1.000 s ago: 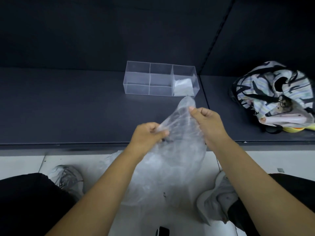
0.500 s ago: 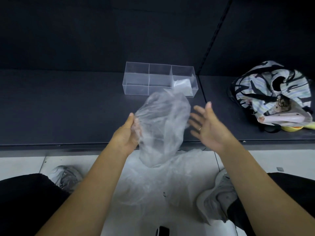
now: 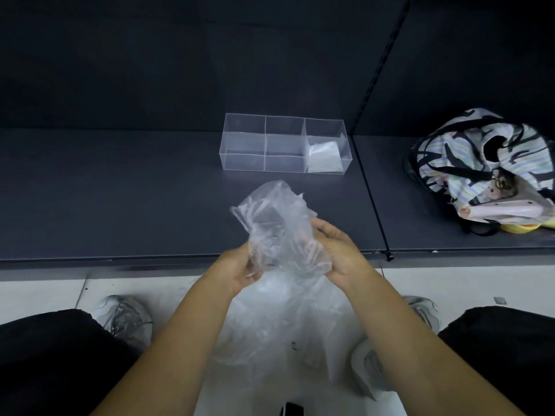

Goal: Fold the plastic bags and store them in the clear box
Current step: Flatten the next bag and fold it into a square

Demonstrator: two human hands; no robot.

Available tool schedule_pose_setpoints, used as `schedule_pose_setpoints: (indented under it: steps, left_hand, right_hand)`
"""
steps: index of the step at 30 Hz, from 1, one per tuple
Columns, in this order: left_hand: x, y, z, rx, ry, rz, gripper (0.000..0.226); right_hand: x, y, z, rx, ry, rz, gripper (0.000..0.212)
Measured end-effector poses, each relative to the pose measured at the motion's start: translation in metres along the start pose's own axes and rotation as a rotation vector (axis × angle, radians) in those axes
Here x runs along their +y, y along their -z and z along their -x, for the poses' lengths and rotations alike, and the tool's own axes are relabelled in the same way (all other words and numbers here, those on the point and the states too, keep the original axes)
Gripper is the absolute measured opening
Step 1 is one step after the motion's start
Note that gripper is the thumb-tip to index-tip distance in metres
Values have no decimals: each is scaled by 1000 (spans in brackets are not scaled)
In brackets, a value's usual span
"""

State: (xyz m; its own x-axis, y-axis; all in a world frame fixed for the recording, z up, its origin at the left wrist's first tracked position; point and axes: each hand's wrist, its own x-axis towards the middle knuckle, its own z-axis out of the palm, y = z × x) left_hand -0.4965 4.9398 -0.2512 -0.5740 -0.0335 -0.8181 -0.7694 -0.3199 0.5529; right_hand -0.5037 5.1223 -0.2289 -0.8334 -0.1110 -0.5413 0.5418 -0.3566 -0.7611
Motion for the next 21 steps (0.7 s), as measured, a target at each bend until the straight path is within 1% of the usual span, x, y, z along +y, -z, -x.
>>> schedule_pose_setpoints:
  steps: [1,2,3,4,5,6,7,8,9,10,11,12,14,16,18,19,21]
  left_hand:
    - [4,2,-2,94,-61,-46,41]
    - [10,5,-3,242,-155,-115,52]
    - [16,8,0,393,-294,-198,59]
    - [23,11,5,488,-484,-277,59]
    - [31,11,12,503,-703,-374,57]
    - [40,9,20,434,-891,-481,55]
    - [47,4,28,321,-1010,-589,57]
    - [53,-3,34,215,-1066,-690,60]
    - [57,-11,38,138,-1073,-778,65]
    - [59,-21,39,86,-1044,-840,70]
    - [59,-29,41,49,-979,-863,71]
    - [59,-35,40,17,-906,-831,67]
    - [54,-42,35,-45,-771,-639,43]
    - [47,-43,30,-48,-712,-478,17]
    - [43,-39,29,-46,-725,-423,7]
    - [41,-37,30,-67,-727,-405,5]
    - [40,-30,32,-140,-716,-387,7]
  right_hand:
    - [-5,0,1,44,58,56,31]
    - [-10,1,3,78,120,128,27]
    - [-15,2,5,101,179,203,26]
    - [-19,4,7,113,232,270,26]
    - [-23,5,10,112,280,322,26]
    - [-27,5,13,96,325,364,26]
    - [-30,5,16,71,368,397,26]
    - [-32,4,19,43,406,418,26]
    - [-35,2,23,16,436,427,26]
    - [-37,1,26,-8,459,426,25]
    - [-38,0,29,-31,477,421,24]
    - [-39,-1,32,-49,491,417,24]
    - [-39,0,36,-68,497,411,22]
    - [-37,4,38,-64,470,400,18]
    - [-35,12,39,3,421,423,13]
    - [-35,17,38,75,390,472,14]
    - [-36,29,34,252,313,608,29]
